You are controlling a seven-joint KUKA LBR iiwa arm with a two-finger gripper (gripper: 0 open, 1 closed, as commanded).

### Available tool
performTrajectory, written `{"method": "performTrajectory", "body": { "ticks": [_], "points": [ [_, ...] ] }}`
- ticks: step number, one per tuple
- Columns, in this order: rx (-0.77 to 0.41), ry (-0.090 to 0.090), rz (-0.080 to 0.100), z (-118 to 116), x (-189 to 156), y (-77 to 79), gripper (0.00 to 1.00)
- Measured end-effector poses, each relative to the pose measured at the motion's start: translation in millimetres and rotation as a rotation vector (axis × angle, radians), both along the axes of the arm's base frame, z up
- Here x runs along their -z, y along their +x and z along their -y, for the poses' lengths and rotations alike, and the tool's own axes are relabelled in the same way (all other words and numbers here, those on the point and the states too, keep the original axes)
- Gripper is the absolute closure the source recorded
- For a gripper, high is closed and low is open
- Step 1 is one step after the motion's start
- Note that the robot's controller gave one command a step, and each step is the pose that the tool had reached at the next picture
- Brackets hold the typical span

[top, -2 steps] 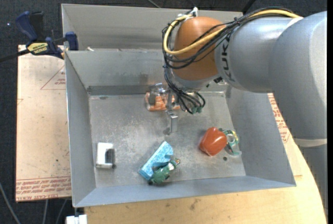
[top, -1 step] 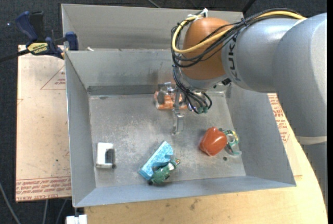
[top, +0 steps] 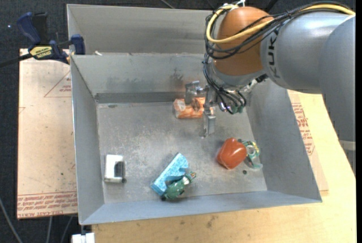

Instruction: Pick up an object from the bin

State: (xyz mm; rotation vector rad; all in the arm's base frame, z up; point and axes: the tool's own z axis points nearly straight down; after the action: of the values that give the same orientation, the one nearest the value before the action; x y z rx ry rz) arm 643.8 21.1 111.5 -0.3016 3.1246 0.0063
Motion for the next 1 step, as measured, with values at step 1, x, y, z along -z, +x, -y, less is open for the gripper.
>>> {"method": "performTrajectory", "body": {
  "ticks": [1],
  "points": [
    [0.079,-0.006,-0.001,28.0,-24.7,-18.0,0.00]
  ]
}}
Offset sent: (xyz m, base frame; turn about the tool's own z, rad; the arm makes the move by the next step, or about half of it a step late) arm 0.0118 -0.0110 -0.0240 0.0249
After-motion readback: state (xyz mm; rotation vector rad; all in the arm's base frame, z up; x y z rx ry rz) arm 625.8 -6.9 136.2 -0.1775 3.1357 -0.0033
